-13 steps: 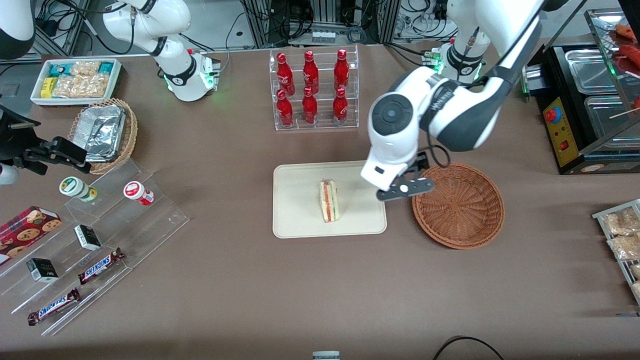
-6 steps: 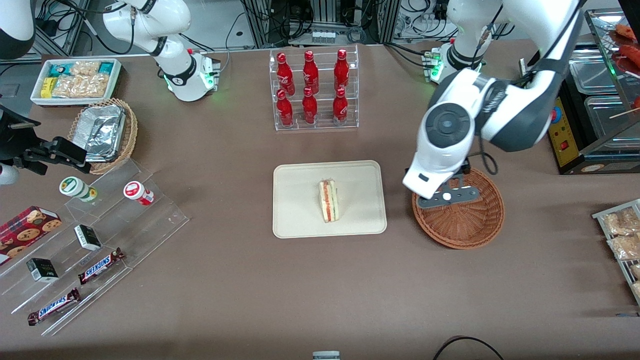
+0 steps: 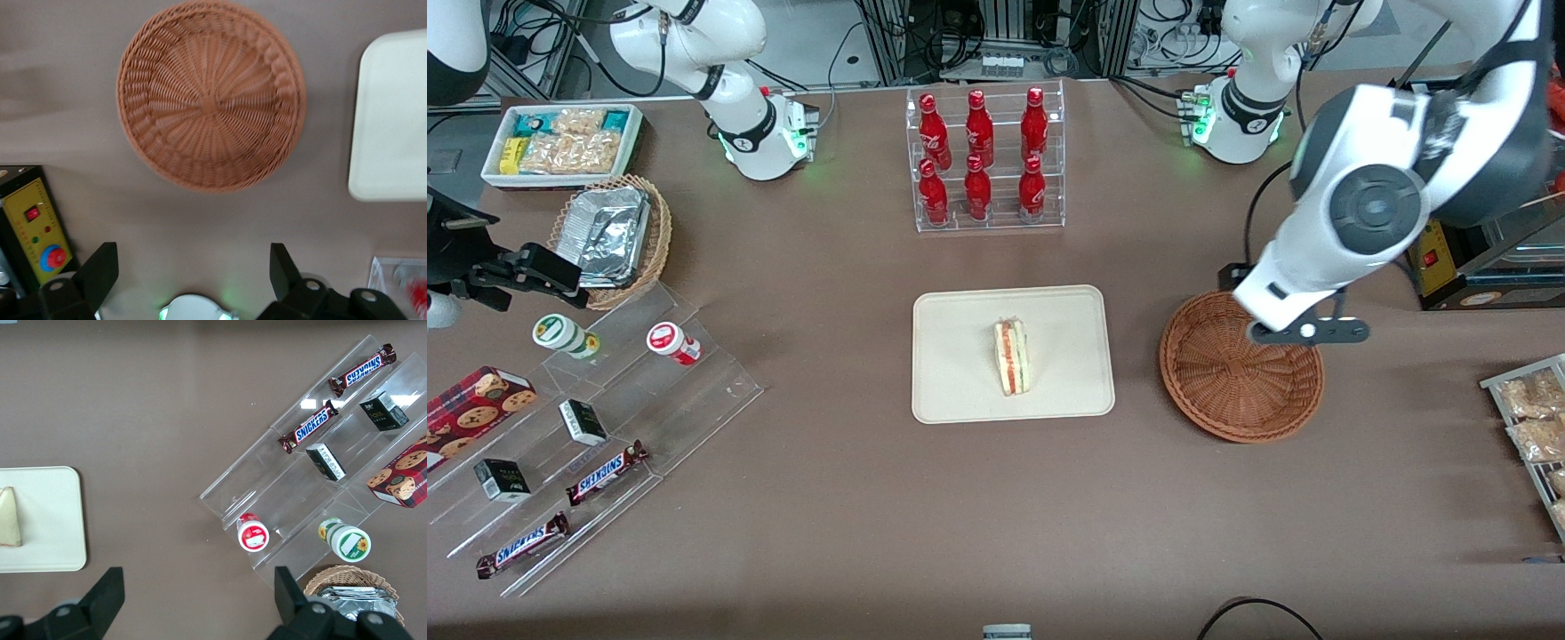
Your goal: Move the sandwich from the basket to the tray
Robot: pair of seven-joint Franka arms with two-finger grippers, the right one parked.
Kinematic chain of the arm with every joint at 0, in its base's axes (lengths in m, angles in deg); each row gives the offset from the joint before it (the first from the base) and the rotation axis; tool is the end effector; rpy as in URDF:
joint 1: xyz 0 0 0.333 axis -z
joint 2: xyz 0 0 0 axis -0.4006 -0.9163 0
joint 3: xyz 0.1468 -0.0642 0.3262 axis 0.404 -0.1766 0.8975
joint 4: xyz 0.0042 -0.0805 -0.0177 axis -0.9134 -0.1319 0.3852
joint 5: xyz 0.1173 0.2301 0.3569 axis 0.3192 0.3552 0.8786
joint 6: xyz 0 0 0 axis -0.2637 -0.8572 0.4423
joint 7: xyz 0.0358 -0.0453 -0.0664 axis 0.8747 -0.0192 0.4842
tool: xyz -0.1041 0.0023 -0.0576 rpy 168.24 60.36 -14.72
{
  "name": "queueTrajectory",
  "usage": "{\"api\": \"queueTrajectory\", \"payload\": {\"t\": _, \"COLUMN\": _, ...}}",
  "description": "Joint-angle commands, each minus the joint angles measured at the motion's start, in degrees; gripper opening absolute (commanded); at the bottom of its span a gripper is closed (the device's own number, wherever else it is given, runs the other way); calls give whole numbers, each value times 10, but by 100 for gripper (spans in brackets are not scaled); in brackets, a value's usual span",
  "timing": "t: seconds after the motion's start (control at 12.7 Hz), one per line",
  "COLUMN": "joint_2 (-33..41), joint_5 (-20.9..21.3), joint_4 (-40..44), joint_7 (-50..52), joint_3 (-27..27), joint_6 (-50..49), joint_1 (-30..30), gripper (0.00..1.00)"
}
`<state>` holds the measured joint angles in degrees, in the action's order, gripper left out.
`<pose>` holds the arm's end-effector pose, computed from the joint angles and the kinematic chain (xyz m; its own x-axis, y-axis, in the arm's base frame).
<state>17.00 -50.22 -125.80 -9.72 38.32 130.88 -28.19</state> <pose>0.6023 -0.1614 0.5229 0.9586 -0.0595 -0.2784 -0.1044 -0.9833 -0.1494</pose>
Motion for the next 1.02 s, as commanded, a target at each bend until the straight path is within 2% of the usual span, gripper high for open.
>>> {"api": "queueTrajectory", "payload": {"t": 0.0, "joint_2": 47, "joint_5": -22, "joint_4": -18, "joint_7": -87, "joint_3": 68, "joint_6": -35, "joint_1": 17, "gripper": 100}}
{"api": "queueTrajectory", "payload": {"t": 0.39, "joint_2": 84, "joint_5": -27, "joint_4": -11, "joint_7": -143, "joint_3": 163, "joint_6": -58, "joint_1": 37, "gripper": 100}}
{"api": "queueTrajectory", "payload": {"t": 0.79, "joint_2": 115, "joint_5": -28, "joint_4": 15, "joint_7": -152, "joint_3": 204, "joint_6": -100, "joint_1": 38, "gripper": 100}}
{"api": "queueTrajectory", "payload": {"t": 0.94, "joint_2": 114, "joint_5": -49, "joint_4": 27, "joint_7": -155, "joint_3": 214, "joint_6": -93, "joint_1": 38, "gripper": 100}}
